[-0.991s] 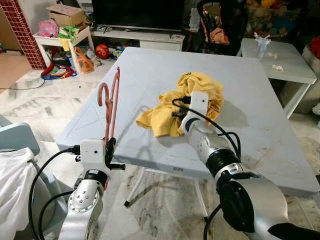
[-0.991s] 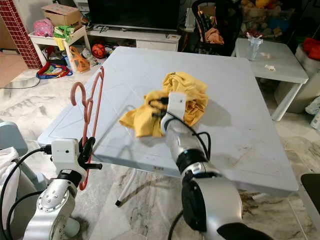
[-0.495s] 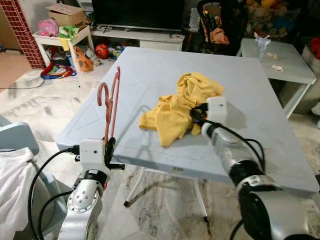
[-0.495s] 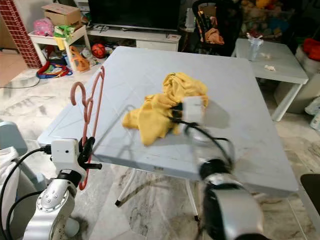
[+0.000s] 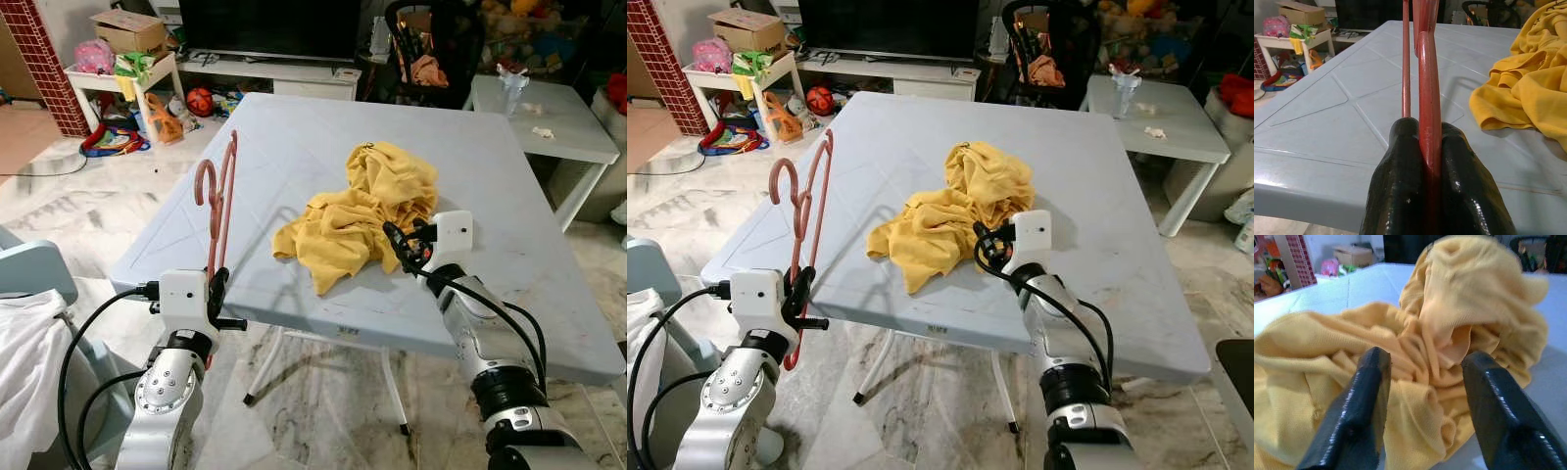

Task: Hang hanger

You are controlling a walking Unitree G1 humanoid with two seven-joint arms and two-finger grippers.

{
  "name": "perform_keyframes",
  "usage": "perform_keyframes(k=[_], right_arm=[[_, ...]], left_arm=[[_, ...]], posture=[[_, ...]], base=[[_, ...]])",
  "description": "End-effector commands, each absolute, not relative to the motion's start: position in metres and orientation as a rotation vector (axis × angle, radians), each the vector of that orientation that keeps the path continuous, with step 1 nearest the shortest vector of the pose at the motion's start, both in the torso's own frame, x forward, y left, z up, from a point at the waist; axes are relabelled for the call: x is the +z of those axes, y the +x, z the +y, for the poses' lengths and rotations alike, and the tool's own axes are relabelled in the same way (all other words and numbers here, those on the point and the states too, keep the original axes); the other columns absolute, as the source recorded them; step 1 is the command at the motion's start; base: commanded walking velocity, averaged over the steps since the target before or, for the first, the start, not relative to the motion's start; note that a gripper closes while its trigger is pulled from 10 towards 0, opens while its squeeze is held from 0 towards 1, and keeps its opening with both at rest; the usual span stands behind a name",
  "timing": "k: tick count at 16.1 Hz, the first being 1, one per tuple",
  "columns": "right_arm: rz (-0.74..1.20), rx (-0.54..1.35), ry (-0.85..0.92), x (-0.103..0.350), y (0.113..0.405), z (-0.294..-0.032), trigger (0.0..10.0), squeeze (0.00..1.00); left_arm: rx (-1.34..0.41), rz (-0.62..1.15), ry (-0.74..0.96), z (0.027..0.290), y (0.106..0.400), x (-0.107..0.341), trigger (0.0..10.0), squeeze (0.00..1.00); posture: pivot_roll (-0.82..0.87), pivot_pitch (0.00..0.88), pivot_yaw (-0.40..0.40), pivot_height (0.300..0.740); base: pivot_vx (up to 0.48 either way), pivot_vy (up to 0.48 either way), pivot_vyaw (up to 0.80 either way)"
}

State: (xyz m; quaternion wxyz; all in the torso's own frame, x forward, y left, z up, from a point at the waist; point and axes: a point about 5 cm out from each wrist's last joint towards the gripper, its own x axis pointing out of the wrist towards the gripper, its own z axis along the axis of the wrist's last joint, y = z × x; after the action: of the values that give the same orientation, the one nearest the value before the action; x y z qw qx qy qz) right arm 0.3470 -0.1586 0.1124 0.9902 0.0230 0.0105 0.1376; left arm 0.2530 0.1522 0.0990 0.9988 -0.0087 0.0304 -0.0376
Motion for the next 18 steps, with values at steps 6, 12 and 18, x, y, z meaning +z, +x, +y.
perform_keyframes(k=[6, 12, 18], right_arm=[[0.006, 0.239, 0.049, 0.1175, 0.3433, -0.1554, 10.0, 1.0], [0.029, 0.206, 0.059, 0.1162, 0.3425, -0.1609, 10.0, 1.0], [0.034, 0.204, 0.057, 0.1172, 0.3437, -0.1608, 10.0, 1.0]], left_arm=[[-0.096, 0.077, -0.009, 0.1502, 0.2535, 0.0983, 10.0, 0.0], [-0.097, 0.078, 0.0, 0.1501, 0.2549, 0.098, 10.0, 0.0], [-0.094, 0.08, 0.002, 0.1502, 0.2564, 0.0975, 10.0, 0.0]], posture=[[0.02, 0.0, -0.025, 0.74], [0.02, 0.0, -0.022, 0.74], [0.02, 0.0, -0.026, 0.74]], base=[[0.0, 0.0, 0.0], [-0.179, 0.0, 0.0], [-0.275, 0.0, 0.0]])
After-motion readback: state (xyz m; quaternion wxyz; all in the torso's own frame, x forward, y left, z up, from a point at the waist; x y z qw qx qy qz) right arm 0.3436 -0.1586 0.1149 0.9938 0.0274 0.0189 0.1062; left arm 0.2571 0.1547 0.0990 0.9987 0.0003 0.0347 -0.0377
